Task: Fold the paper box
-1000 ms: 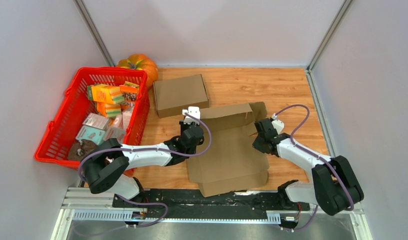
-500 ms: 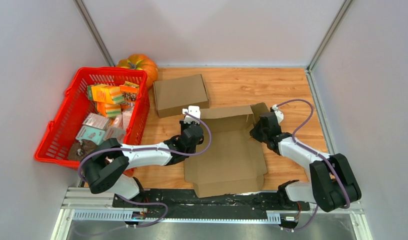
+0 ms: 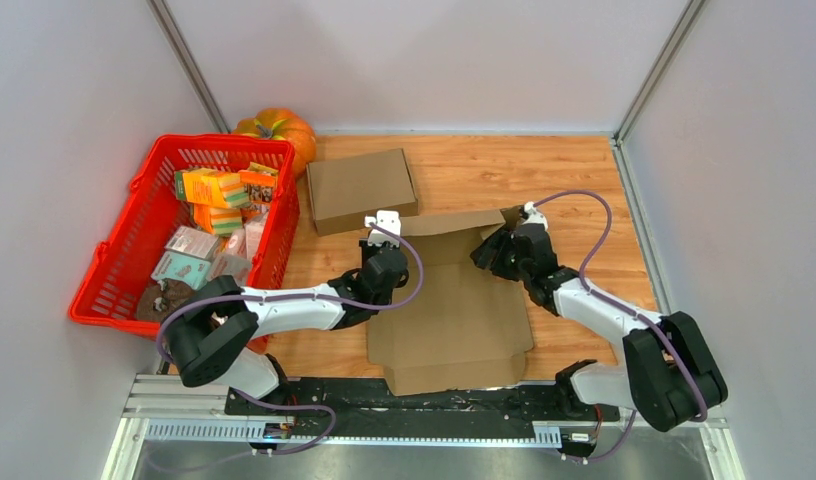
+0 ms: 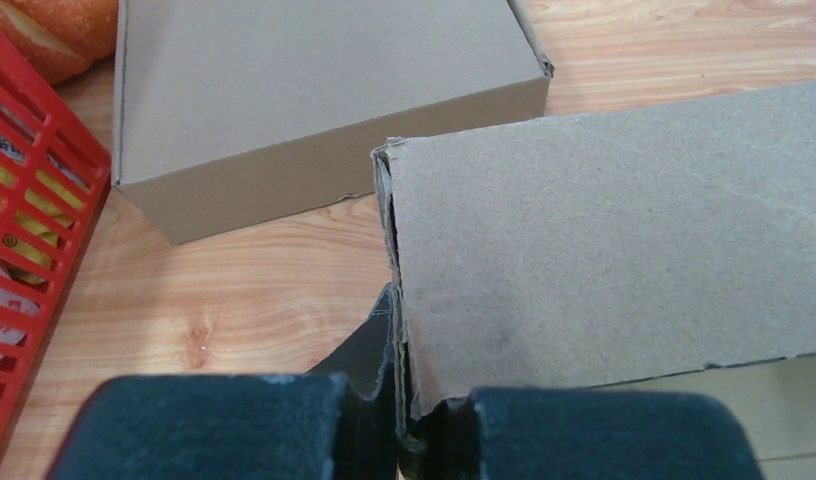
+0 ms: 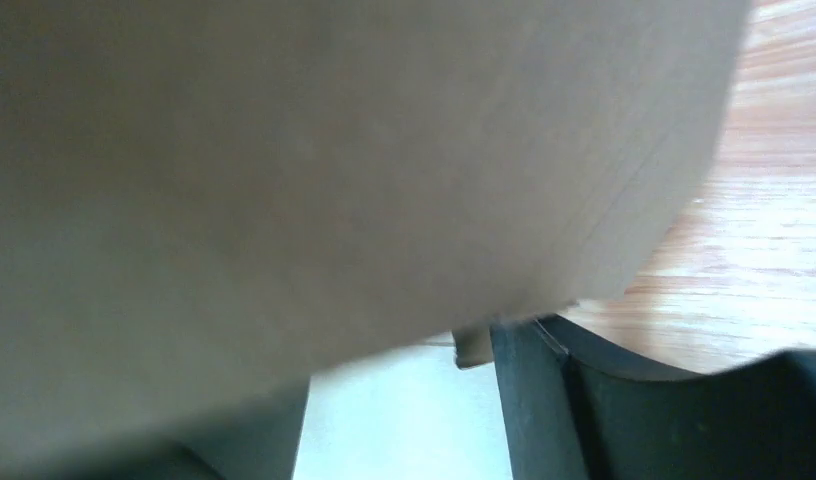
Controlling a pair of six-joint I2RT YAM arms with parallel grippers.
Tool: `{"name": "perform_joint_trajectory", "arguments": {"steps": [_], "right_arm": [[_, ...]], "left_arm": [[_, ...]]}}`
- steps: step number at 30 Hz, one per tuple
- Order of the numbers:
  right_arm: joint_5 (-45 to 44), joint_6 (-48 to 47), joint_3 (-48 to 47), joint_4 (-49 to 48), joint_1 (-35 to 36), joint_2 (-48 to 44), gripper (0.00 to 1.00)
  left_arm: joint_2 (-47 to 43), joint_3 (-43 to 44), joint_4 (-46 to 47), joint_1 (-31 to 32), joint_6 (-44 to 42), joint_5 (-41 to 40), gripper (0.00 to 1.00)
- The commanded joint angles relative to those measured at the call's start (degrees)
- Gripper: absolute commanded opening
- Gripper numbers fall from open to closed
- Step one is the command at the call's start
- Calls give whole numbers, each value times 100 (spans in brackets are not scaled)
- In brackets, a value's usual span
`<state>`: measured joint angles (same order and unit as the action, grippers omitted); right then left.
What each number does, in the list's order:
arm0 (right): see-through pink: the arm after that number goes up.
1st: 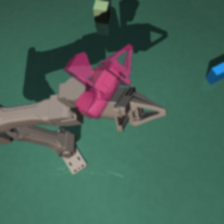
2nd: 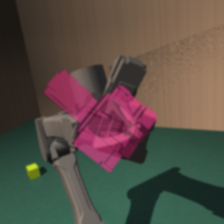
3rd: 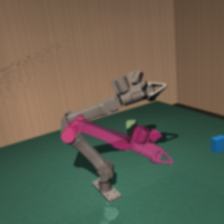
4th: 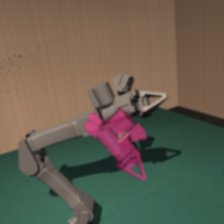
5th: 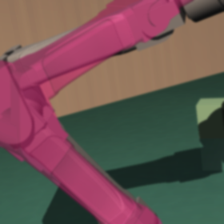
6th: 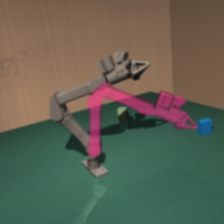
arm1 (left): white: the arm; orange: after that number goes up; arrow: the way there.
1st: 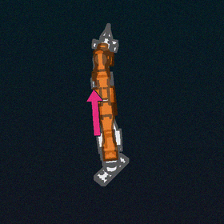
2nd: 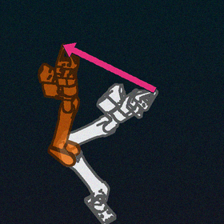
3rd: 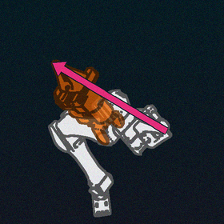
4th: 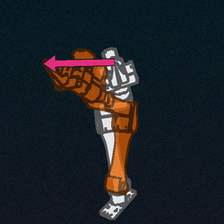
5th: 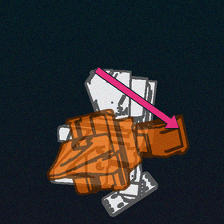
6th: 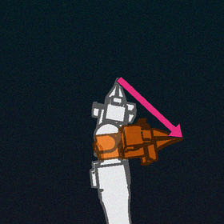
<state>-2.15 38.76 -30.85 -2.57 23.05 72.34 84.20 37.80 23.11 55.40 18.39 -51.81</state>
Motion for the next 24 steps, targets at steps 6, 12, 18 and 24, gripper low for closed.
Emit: {"name": "perform_joint_trajectory", "arguments": {"steps": [6,12,18,24], "right_arm": [[718,52,-105,1694,24,-1422,66],[-952,247,-325,3808,24,-3039,64],[-1586,-682,-369,2659,7,-2693,67],[-1955,-1362,-790,1699,7,-1400,58]], "left_arm": [[114,105,-694,-20,191,-48,0],[87,78,-659,-29,165,-31,0],[96,43,-686,-29,209,48,0],[87,17,-642,-29,165,-22,0]]}}
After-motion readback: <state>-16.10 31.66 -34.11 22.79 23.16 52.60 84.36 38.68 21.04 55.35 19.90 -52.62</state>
